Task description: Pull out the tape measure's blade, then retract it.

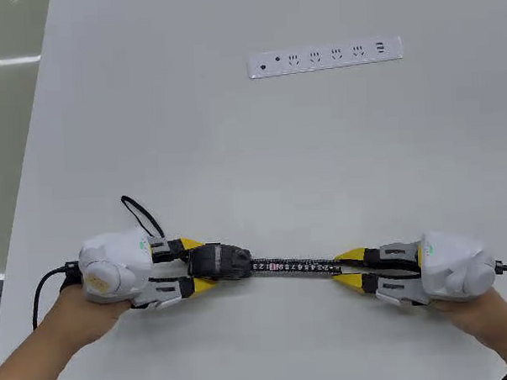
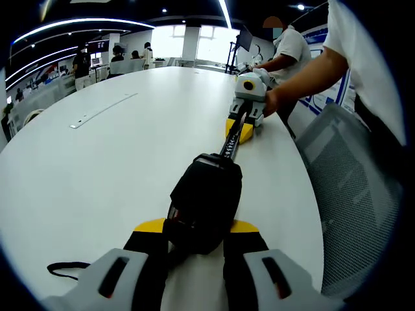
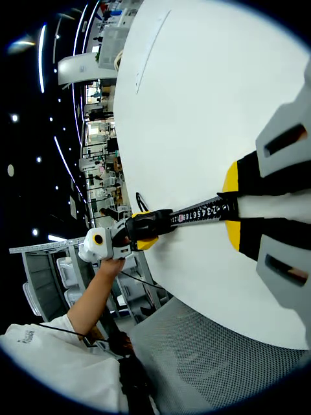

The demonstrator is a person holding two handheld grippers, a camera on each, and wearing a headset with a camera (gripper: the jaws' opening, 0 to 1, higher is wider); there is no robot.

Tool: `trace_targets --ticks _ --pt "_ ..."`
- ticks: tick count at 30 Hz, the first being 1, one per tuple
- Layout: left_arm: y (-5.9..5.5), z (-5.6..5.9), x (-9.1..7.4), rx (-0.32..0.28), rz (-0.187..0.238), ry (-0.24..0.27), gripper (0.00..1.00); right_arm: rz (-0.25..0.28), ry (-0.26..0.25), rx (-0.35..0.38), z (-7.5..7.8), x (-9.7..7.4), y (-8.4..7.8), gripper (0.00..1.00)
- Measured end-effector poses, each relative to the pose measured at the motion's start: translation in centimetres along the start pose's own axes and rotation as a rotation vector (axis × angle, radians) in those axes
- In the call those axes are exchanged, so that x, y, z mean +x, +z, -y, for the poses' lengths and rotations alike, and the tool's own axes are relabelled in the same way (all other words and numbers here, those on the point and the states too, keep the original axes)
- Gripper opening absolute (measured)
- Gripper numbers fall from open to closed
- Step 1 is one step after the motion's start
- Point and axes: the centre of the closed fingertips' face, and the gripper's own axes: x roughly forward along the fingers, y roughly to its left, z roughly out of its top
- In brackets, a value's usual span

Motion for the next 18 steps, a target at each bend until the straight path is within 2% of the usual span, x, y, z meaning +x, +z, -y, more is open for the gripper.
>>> trace_targets --ticks 18 --pt "-0.1 0.0 0.0 0.005 -0.006 -0.002 0.29 0.004 -0.011 0.016 0.0 -1.5 -0.4 0.09"
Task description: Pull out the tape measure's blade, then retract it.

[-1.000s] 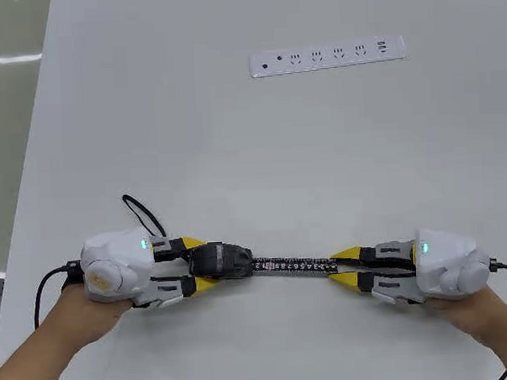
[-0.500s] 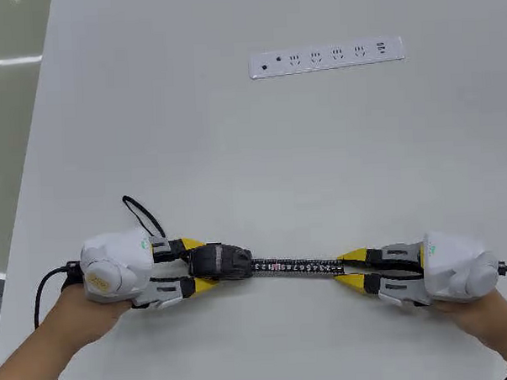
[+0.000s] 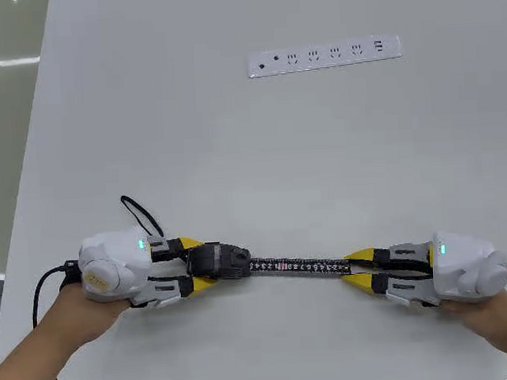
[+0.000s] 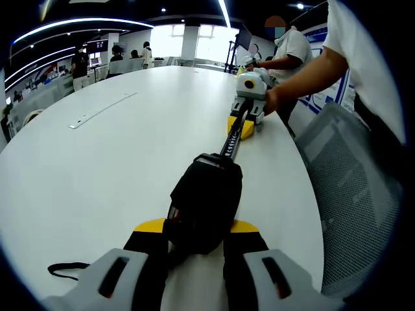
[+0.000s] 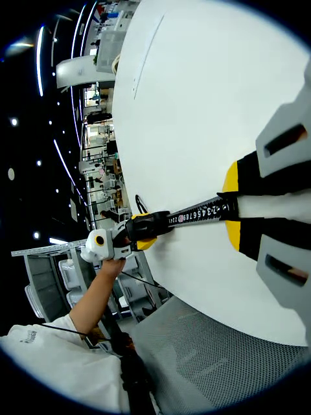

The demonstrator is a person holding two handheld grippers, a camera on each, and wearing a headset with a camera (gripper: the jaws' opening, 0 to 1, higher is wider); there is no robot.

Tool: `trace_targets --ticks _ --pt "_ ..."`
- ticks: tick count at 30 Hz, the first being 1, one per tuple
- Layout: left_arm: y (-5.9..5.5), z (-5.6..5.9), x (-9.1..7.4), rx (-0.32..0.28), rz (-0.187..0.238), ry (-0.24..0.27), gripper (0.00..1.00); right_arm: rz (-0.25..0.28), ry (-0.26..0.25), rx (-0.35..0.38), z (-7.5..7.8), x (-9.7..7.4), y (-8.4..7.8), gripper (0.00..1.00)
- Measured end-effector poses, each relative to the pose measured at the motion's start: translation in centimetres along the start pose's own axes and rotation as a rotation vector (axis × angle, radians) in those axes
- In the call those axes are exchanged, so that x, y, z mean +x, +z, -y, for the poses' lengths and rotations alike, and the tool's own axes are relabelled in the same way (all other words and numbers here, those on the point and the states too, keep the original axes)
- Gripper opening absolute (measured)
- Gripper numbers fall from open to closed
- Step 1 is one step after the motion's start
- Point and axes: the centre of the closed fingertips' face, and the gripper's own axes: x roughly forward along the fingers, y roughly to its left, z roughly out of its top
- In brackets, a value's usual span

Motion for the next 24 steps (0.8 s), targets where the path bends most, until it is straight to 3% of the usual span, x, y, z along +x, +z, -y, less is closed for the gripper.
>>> trace_targets --ticks 24 --pt "0.0 0.1 0.1 0.0 -0.005 0.004 0.29 0.008 -0.018 0.025 0.3 -2.1 -0.6 0.09"
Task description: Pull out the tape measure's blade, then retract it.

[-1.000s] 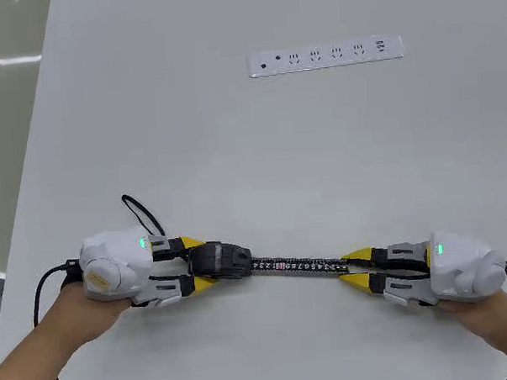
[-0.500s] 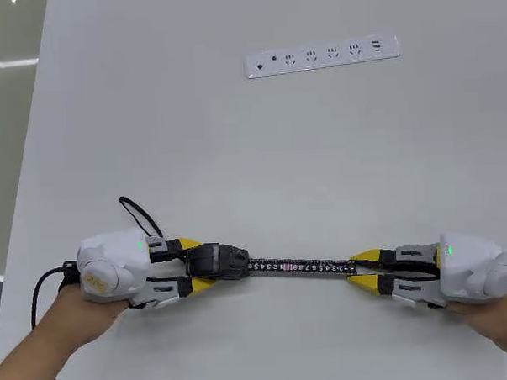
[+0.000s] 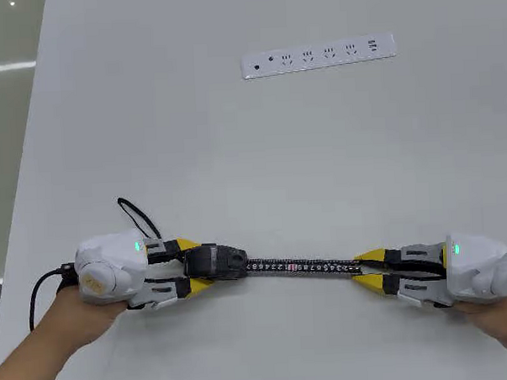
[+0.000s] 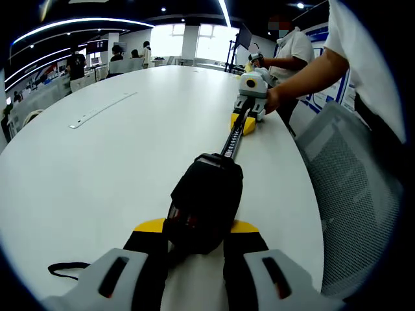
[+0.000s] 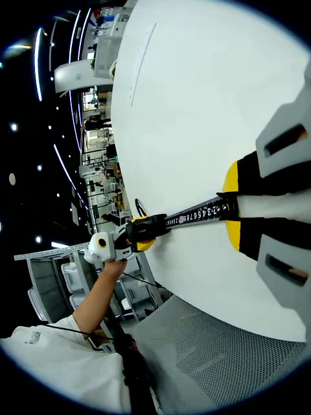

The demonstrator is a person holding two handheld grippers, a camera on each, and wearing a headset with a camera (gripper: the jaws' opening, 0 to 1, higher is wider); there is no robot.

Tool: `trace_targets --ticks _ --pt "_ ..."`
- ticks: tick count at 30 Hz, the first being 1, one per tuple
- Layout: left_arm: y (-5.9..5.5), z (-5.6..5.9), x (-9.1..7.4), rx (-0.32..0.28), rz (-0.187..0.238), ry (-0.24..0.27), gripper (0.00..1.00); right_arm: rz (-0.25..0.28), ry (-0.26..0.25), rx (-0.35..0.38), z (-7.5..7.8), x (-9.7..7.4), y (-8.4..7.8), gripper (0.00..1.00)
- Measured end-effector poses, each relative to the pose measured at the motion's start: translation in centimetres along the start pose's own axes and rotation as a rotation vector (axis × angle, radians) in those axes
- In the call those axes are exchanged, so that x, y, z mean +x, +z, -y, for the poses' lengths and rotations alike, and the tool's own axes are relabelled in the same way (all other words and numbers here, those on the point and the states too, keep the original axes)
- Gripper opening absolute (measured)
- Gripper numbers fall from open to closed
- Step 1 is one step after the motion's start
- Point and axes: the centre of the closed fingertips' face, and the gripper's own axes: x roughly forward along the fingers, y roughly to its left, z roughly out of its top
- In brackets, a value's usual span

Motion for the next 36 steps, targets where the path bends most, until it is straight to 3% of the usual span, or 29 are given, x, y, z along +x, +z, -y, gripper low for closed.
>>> trace_targets --ticks 36 --pt "0.2 0.1 -0.1 0.006 -0.021 0.005 0.29 0.017 -0.025 0.033 0.3 -3.1 -0.9 0.08"
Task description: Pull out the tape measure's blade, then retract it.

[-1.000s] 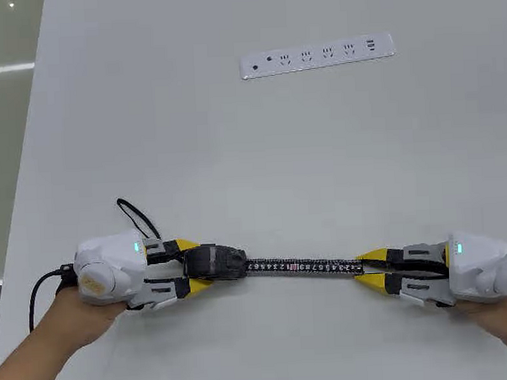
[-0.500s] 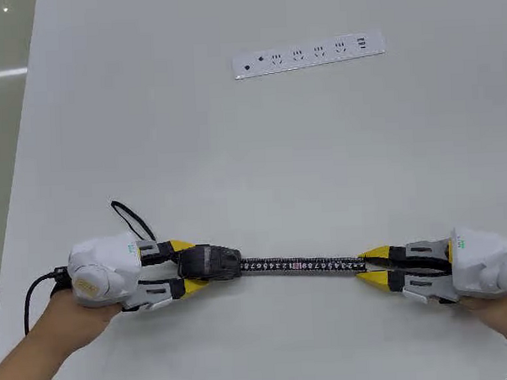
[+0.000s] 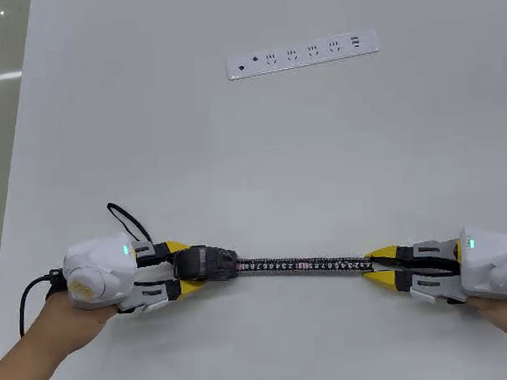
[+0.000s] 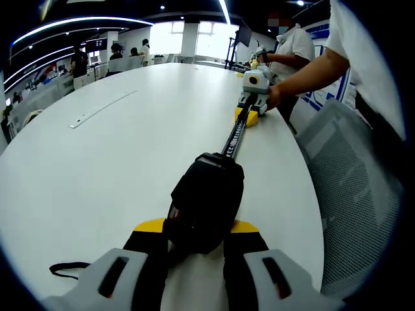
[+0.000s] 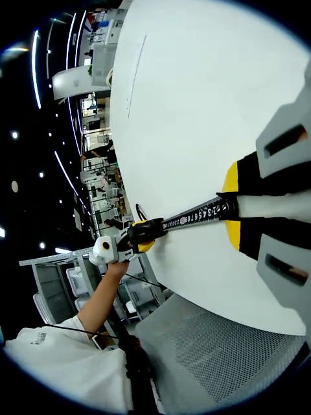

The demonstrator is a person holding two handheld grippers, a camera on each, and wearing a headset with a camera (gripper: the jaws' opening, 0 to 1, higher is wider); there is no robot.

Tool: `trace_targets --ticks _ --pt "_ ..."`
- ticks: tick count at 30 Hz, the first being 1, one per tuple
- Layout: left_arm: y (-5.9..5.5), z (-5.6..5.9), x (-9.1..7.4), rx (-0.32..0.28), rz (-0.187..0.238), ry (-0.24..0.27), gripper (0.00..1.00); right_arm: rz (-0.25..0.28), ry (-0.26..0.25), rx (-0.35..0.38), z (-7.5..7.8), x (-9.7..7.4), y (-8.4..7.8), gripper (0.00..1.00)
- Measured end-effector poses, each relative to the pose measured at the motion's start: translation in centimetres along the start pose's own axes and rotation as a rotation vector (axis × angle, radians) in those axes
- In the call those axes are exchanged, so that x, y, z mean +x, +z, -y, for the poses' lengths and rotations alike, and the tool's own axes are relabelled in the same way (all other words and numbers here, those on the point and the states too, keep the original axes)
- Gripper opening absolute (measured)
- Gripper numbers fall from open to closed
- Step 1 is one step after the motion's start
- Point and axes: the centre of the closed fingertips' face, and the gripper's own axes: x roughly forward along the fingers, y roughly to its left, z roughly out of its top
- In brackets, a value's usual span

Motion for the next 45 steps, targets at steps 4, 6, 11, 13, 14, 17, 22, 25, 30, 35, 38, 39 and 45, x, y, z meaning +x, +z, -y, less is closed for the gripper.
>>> trace_targets --ticks 4,6,11,13,14,17,22,25,30,35,38,39,45 --pt "0.1 0.1 0.0 0.0 -0.003 -0.001 0.29 0.0 -0.003 0.005 0.0 -0.3 0.0 0.08" --pt "0.1 0.1 0.0 0.0 -0.004 -0.001 0.29 0.0 -0.007 0.004 -0.1 -0.6 0.1 0.08" --pt "0.3 0.2 0.0 0.0 -0.006 -0.002 0.29 0.001 -0.015 0.011 -0.1 -1.4 0.2 0.08" --pt "0.3 0.2 0.0 0.0 -0.007 -0.002 0.29 0.002 -0.016 0.015 0.0 -1.9 -0.2 0.08" --pt "0.3 0.2 0.0 0.0 -0.008 -0.002 0.29 0.003 -0.019 0.018 0.0 -2.0 -0.2 0.08" --pt "0.4 0.2 0.0 0.0 -0.009 -0.003 0.29 0.004 -0.022 0.021 0.1 -2.1 -0.2 0.08" --pt "0.3 0.3 0.0 0.0 -0.013 -0.002 0.29 0.004 -0.022 0.027 0.2 -2.4 -0.4 0.08" --pt "0.3 0.3 0.0 0.0 -0.014 -0.001 0.29 0.005 -0.021 0.032 0.2 -2.6 -0.4 0.08" --pt "0.2 0.3 0.0 0.003 -0.017 0.0 0.29 0.004 -0.018 0.035 0.2 -2.9 -0.6 0.08" --pt "0.1 0.2 0.0 0.002 -0.02 -0.002 0.29 0.006 -0.022 0.039 0.3 -3.1 -0.6 0.08" --pt "0.1 0.2 0.0 0.002 -0.02 -0.001 0.29 0.007 -0.024 0.043 0.4 -3.3 -0.7 0.08" --pt "0.1 0.2 0.0 0.001 -0.021 0.0 0.29 0.008 -0.026 0.043 0.4 -3.3 -0.7 0.08" --pt "0.2 0.2 0.0 0.001 -0.023 0.0 0.29 0.007 -0.026 0.045 0.4 -3.7 -0.7 0.08"
